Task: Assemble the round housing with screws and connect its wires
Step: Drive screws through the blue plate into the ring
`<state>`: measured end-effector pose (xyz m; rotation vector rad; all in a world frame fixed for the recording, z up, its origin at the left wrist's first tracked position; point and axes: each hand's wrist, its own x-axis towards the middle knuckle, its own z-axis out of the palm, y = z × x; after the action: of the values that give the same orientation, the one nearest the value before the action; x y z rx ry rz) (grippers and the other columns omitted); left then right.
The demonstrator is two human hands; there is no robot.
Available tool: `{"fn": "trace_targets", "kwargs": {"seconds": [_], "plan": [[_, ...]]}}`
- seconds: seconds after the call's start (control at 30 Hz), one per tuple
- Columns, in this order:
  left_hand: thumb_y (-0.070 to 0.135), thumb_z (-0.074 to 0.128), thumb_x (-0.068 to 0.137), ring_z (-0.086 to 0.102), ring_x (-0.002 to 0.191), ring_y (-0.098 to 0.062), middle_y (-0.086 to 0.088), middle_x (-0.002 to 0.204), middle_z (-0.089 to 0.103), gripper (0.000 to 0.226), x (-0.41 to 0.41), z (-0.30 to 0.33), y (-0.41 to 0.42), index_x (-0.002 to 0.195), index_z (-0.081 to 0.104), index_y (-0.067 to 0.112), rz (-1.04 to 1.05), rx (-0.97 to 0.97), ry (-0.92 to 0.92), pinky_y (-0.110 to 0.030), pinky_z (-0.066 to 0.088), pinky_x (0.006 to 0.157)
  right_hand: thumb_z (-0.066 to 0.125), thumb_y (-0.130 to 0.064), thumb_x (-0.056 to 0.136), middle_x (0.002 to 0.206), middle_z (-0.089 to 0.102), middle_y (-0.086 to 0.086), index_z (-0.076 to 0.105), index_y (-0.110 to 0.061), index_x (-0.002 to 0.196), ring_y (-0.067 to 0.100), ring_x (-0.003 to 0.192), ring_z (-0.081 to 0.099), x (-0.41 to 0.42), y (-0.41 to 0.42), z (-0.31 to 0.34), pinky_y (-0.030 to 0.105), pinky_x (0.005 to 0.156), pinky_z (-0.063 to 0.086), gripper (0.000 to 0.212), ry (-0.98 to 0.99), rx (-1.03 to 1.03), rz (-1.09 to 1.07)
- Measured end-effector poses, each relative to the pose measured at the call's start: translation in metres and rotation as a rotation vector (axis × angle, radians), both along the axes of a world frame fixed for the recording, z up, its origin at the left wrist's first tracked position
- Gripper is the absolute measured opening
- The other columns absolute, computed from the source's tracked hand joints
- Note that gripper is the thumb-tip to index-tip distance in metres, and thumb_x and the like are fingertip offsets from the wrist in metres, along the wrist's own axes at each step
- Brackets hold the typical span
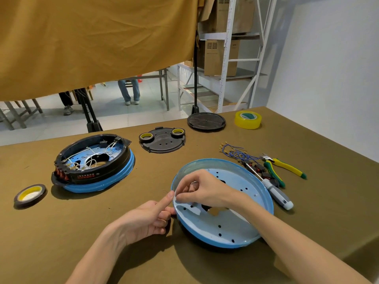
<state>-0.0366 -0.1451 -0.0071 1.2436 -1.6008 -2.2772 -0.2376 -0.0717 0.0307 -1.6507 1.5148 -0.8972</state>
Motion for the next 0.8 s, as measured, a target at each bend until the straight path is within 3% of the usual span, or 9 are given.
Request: {"fn": "trace_targets", "kwargs": {"seconds": [0.17, 0.33, 0.47, 0.57, 0.67, 0.8], "plan": [[0.077, 0.084, 0.052, 0.044, 0.058, -0.011, 0.002, 0.067, 0.047, 0.077, 0.001, -0.001, 0.003, 0.09, 0.065, 0.014, -0.031, 0.029, 0.054, -0.022, 0.046, 0.057, 0.078, -0.018, 0.086, 0.064, 0.067, -0.013, 0.079, -0.015, 0.09, 0.001, 0.056, 0.055, 0.001, -0.002, -0.002, 0.017, 0.056, 0.044, 0.005, 0.092, -0.012, 0.011], [0.081, 0.08, 0.054, 0.052, 0.061, -0.01, 0.001, 0.071, 0.056, 0.08, -0.001, 0.0, 0.004, 0.093, 0.066, 0.013, -0.035, 0.009, 0.025, -0.021, 0.044, 0.057, 0.076, -0.019, 0.086, 0.082, 0.074, 0.013, 0.081, -0.018, 0.09, 0.017, 0.063, 0.056, -0.003, 0.001, -0.001, 0.035, 0.06, 0.048, 0.007, 0.077, -0.024, 0.054], [0.073, 0.076, 0.066, 0.051, 0.059, -0.01, 0.002, 0.068, 0.054, 0.066, 0.0, -0.001, 0.003, 0.092, 0.065, 0.012, -0.021, 0.034, 0.022, -0.023, 0.046, 0.058, 0.077, -0.02, 0.086, 0.079, 0.073, 0.013, 0.081, -0.018, 0.091, 0.012, 0.061, 0.056, -0.003, 0.0, -0.005, 0.03, 0.058, 0.047, 0.007, 0.077, -0.022, 0.02], [0.068, 0.078, 0.065, 0.056, 0.061, -0.01, 0.001, 0.069, 0.059, 0.062, -0.001, 0.002, 0.005, 0.089, 0.066, 0.012, 0.005, 0.072, 0.026, -0.023, 0.05, 0.06, 0.075, -0.019, 0.088, 0.064, 0.068, 0.0, 0.081, -0.02, 0.09, 0.01, 0.055, 0.051, -0.002, -0.003, -0.006, 0.024, 0.053, 0.041, 0.007, 0.102, -0.012, 0.012], [0.061, 0.084, 0.061, 0.061, 0.066, -0.012, -0.003, 0.076, 0.063, 0.069, -0.004, 0.004, 0.01, 0.102, 0.067, 0.007, 0.077, 0.155, 0.056, -0.024, 0.054, 0.065, 0.075, -0.019, 0.087, 0.057, 0.061, -0.008, 0.081, -0.02, 0.087, 0.009, 0.053, 0.048, -0.004, -0.004, -0.005, 0.024, 0.052, 0.04, 0.006, 0.107, -0.012, 0.002], [0.055, 0.087, 0.063, 0.061, 0.066, -0.013, -0.004, 0.076, 0.063, 0.077, -0.008, 0.0, 0.015, 0.116, 0.065, 0.003, 0.19, 0.225, 0.1, -0.026, 0.055, 0.071, 0.074, -0.021, 0.087, 0.07, 0.07, 0.007, 0.08, -0.019, 0.086, 0.011, 0.06, 0.054, -0.007, -0.003, -0.003, 0.033, 0.059, 0.047, 0.006, 0.121, -0.014, 0.006]]}}
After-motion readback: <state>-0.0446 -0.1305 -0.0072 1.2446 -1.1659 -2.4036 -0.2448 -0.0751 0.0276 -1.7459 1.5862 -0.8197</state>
